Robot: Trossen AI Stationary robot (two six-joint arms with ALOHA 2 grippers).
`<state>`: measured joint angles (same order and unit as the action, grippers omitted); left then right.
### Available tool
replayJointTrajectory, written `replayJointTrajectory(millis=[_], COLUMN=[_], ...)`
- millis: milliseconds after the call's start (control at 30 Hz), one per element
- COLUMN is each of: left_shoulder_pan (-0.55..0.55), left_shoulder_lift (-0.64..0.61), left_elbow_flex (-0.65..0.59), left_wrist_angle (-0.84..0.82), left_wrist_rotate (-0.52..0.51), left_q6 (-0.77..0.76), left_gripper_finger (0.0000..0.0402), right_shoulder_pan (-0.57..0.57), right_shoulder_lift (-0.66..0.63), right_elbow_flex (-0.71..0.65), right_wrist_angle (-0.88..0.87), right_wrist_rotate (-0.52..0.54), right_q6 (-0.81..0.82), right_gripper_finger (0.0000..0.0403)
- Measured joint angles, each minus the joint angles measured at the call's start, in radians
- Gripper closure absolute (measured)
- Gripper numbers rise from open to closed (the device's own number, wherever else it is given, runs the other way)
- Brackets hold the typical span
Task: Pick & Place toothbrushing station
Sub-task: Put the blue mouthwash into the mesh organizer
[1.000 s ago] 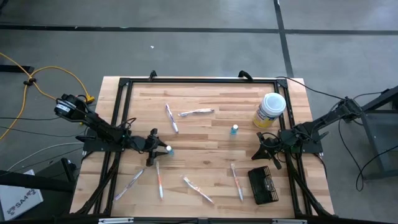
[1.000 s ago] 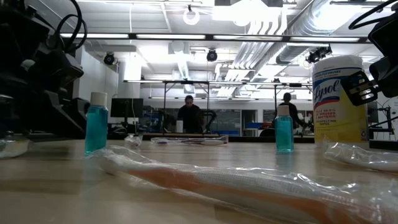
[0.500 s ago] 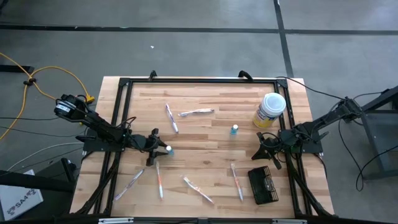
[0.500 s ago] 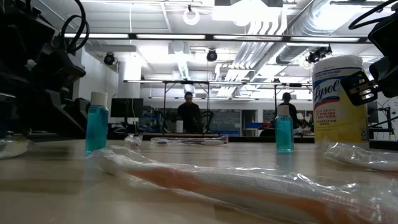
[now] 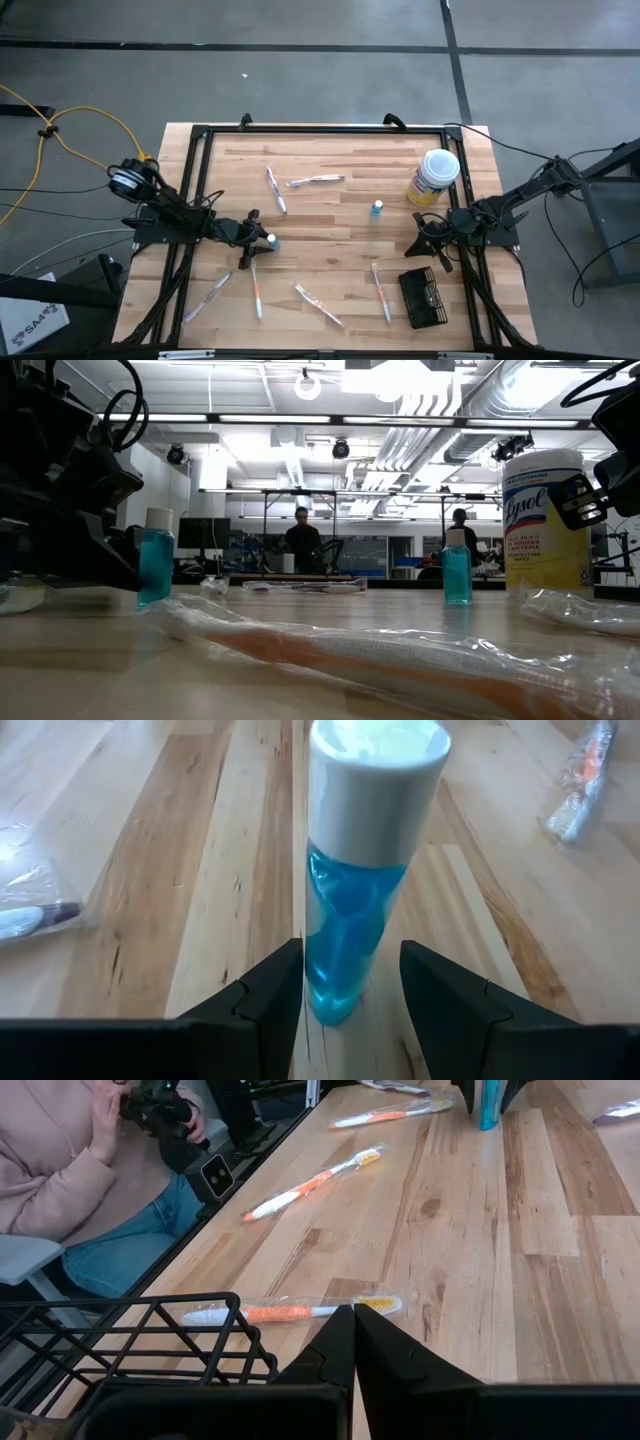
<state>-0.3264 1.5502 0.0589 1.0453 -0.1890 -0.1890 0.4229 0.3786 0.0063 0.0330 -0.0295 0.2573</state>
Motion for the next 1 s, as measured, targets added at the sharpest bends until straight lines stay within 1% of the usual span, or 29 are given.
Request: replayJointTrajectory(millis=[167,300,900,1000], left_shoulder_pan=[0.006,0.017,0.017,0.017], left_shoulder_lift=[0.095,0.142,0.148,0.148], left_elbow_flex=[0.000,0.000,0.000,0.000], left_wrist_angle=[0.122,0.171,0.175,0.175], left_wrist_rotate=[0.000,0.001,0.009,0.009], left_q6=[-0.014,-0.026,-0.036,-0.036], left_gripper_finger=[0.0238,0.0238,0.0239,0.0245], right_shoulder_pan=[0.000,0.000,0.000,0.000], right_shoulder_lift=[0.000,0.000,0.000,0.000], right_elbow_flex=[0.000,0.000,0.000,0.000], right_wrist_angle=[0.000,0.000,0.000,0.000], right_wrist_rotate=[0.000,0.000,0.000,0.000], right_q6=[0.000,0.000,0.000,0.000], right_gripper_finger=[0.0401,0.0401,0.0401,0.0401])
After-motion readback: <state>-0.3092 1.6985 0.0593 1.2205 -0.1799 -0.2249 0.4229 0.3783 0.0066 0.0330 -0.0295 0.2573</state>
